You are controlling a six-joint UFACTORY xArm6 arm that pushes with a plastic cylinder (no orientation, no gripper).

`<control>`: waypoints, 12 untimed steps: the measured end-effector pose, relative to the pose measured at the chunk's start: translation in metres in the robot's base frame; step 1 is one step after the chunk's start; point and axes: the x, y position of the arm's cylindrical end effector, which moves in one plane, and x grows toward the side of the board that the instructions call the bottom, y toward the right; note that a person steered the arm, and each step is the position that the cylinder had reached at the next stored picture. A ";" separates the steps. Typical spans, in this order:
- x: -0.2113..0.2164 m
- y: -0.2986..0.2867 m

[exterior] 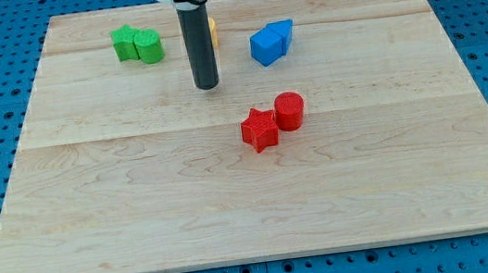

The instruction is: Push the red circle parallel to the red star

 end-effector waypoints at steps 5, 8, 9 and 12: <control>0.098 0.138; 0.145 0.035; 0.119 0.050; 0.163 -0.015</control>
